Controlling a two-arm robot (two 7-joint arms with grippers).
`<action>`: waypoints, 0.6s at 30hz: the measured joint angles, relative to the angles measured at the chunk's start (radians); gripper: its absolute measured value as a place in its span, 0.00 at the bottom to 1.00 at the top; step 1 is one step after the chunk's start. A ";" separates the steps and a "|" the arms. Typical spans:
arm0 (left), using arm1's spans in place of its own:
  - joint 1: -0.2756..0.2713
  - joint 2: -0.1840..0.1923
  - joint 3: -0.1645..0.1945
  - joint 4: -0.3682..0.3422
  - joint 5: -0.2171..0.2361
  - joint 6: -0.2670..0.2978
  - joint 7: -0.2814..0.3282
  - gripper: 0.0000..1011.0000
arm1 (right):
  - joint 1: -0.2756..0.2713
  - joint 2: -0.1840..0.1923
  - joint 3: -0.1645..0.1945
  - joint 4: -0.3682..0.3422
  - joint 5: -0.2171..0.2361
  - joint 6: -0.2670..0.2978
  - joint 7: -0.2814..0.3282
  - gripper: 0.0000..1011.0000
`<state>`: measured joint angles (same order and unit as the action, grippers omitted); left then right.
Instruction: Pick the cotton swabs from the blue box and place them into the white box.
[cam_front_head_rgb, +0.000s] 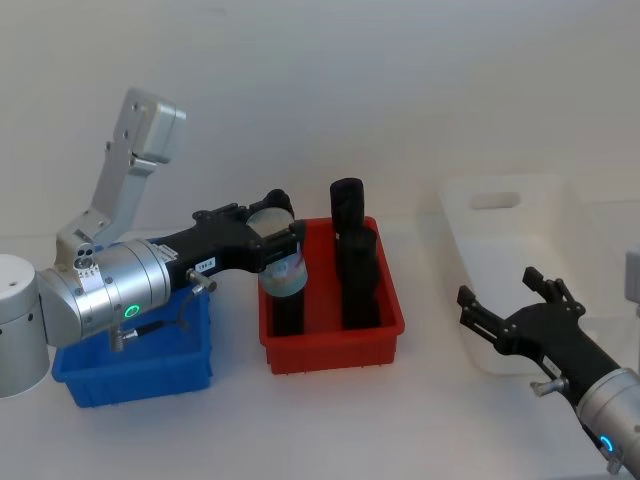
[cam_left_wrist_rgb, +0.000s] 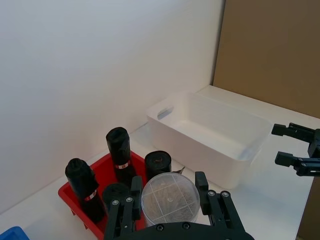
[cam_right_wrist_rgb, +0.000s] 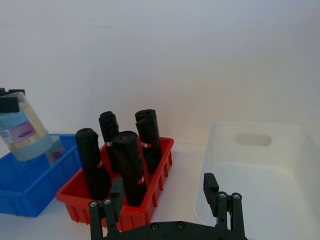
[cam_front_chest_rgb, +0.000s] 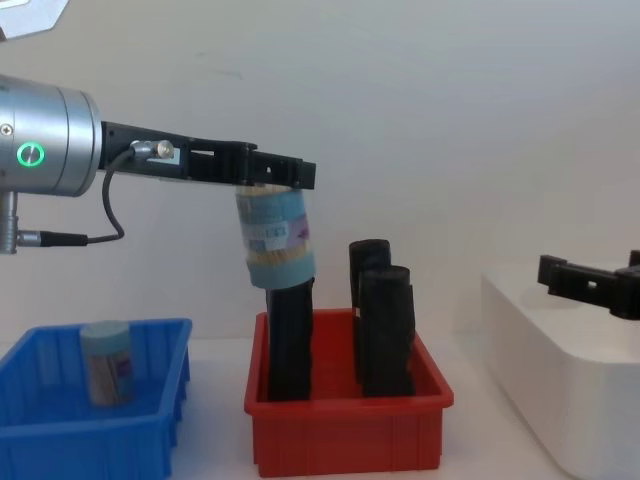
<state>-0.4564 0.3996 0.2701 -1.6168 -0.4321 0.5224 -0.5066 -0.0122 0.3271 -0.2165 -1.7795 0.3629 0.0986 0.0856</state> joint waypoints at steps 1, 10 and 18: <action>0.000 0.000 0.000 -0.001 0.000 0.001 -0.002 0.64 | 0.001 0.000 -0.001 0.000 -0.002 0.001 0.005 0.99; -0.001 0.000 0.001 -0.003 0.000 0.004 -0.008 0.64 | 0.030 -0.004 -0.017 0.006 -0.045 0.034 0.094 0.99; -0.002 0.000 0.002 -0.004 0.000 0.005 -0.011 0.64 | 0.067 -0.023 -0.040 0.024 -0.084 0.071 0.188 0.99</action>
<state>-0.4581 0.3995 0.2717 -1.6210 -0.4325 0.5272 -0.5172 0.0544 0.3045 -0.2562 -1.7551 0.2789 0.1700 0.2733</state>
